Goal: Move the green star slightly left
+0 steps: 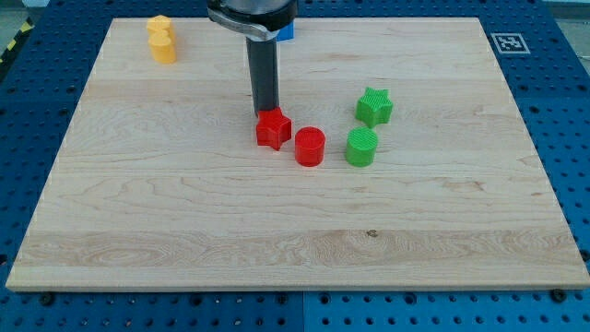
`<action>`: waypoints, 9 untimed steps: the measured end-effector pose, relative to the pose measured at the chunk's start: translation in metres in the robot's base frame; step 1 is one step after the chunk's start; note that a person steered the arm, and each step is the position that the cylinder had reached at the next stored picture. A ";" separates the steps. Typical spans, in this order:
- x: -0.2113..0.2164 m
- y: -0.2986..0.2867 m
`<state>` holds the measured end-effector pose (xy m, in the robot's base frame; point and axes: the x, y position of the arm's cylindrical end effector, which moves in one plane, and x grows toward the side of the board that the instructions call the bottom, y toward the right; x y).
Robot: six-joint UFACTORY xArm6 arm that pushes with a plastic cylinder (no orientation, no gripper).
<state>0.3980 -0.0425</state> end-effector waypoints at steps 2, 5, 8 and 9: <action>-0.017 -0.023; -0.052 -0.005; -0.058 0.209; -0.012 0.239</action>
<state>0.3865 0.1967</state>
